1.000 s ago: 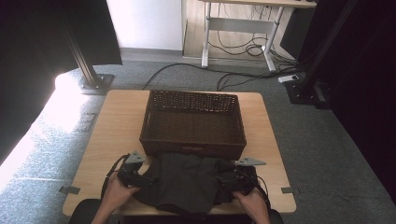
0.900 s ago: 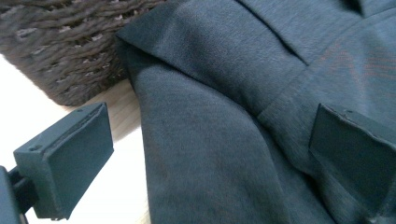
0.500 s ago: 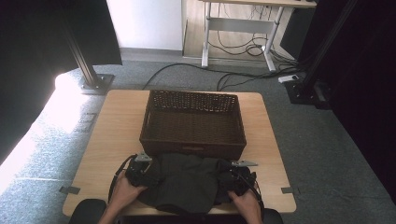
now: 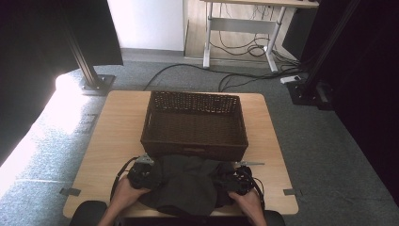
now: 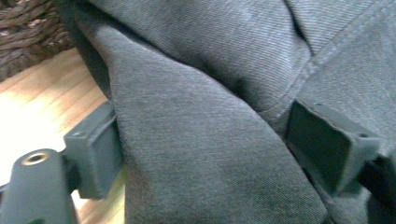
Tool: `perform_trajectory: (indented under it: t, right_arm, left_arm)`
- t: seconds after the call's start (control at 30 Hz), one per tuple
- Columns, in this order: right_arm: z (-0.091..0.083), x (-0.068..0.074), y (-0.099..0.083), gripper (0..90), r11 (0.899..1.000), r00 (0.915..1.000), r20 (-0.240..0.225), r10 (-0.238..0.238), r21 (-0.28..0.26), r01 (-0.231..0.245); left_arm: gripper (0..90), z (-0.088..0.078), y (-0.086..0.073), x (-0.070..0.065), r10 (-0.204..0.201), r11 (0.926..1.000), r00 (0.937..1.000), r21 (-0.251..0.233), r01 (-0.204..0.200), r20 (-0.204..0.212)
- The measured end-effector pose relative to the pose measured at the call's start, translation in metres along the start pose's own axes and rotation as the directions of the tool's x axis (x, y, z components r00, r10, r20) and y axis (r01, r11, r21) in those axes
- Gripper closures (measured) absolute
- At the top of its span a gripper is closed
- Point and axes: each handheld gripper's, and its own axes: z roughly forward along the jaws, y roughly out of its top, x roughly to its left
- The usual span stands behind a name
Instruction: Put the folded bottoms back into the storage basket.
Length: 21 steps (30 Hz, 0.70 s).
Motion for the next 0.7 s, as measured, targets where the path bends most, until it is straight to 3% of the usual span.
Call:
perform_trajectory:
  t: [0.13, 0.23, 0.3, 0.4, 0.5, 0.6, 0.7]
  right_arm:
    - [0.004, 0.005, 0.001, 8.0, 0.999, 0.9995, -0.006, -0.032, 0.024, 0.032]
    - [0.009, 0.013, 0.004, 20.8, 0.992, 0.9943, 0.026, -0.104, 0.07, 0.102]
    - [0.013, 0.02, 0.006, 34.3, 0.984, 0.9858, 0.068, -0.153, 0.101, 0.146]
    - [0.017, 0.025, 0.008, 56.7, 0.977, 0.9772, 0.106, -0.184, 0.127, 0.17]
    - [0.019, 0.028, 0.009, 69.0, 0.975, 0.9764, 0.104, -0.19, 0.14, 0.174]
    - [0.017, 0.032, 0.009, 74.4, 0.968, 0.9672, 0.118, -0.225, 0.136, 0.209]
    - [0.015, 0.034, 0.009, 75.7, 0.965, 0.9615, 0.123, -0.246, 0.129, 0.23]
  left_arm:
    - [24.5, 0.001, 0.003, -0.003, 0.012, 0.9998, 0.9999, 0.015, -0.012, 0.009]
    - [31.0, 0.003, 0.006, -0.006, 0.025, 0.9992, 0.9997, 0.031, -0.025, 0.006]
    - [37.3, 0.004, 0.007, -0.008, 0.023, 0.9989, 0.9997, 0.041, -0.024, 0.011]
    - [46.9, 0.004, 0.009, -0.009, 0.028, 0.9986, 0.9993, 0.044, -0.029, 0.027]
    - [57.8, 0.002, 0.01, -0.012, 0.049, 0.9982, 0.9986, 0.034, -0.05, 0.017]
    - [64.1, 0.0, 0.012, -0.017, 0.078, 0.9965, 0.9969, 0.031, -0.078, -0.009]
    - [66.2, -0.004, 0.013, -0.019, 0.078, 0.9966, 0.9969, 0.027, -0.077, -0.01]
